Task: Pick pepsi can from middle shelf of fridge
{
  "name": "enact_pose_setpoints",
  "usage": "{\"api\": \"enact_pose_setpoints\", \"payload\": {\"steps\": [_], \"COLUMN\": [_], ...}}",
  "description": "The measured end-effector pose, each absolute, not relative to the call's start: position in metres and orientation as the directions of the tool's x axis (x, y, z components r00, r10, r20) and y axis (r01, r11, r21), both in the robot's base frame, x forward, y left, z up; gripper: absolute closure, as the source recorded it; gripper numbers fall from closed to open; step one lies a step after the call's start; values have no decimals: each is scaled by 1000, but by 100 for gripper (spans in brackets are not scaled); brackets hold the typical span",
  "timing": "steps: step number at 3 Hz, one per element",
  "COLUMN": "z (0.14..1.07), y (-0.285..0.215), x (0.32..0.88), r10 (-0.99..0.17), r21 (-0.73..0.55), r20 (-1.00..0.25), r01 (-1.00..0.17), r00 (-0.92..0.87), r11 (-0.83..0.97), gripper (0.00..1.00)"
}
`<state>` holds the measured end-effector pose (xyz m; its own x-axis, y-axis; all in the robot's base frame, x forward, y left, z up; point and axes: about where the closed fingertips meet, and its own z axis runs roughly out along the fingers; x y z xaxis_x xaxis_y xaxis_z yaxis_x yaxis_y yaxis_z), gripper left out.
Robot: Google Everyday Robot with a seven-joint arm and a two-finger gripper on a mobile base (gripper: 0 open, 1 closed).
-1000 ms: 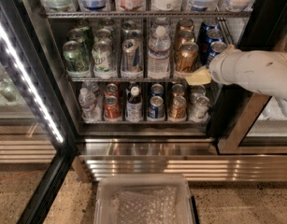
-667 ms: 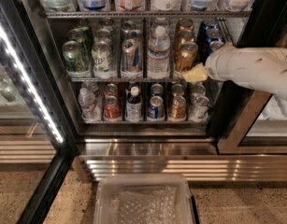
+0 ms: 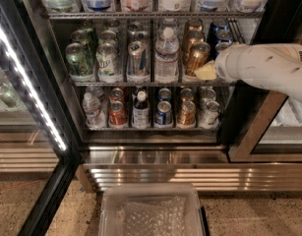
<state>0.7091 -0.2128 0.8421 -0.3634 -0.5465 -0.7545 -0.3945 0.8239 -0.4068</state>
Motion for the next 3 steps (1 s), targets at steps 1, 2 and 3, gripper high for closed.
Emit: {"api": "enact_pose_setpoints", "payload": {"steps": [1, 2, 3], "z": [848, 852, 845], "y": [-214, -215, -224], "x": [708, 708, 695], "r10": [-547, -547, -558], "r21": [-407, -407, -411], "r20": [-754, -754, -738], "r01": [-395, -395, -404], "r00": [-363, -363, -379], "r11": [824, 824, 817], "gripper": [76, 98, 100]}}
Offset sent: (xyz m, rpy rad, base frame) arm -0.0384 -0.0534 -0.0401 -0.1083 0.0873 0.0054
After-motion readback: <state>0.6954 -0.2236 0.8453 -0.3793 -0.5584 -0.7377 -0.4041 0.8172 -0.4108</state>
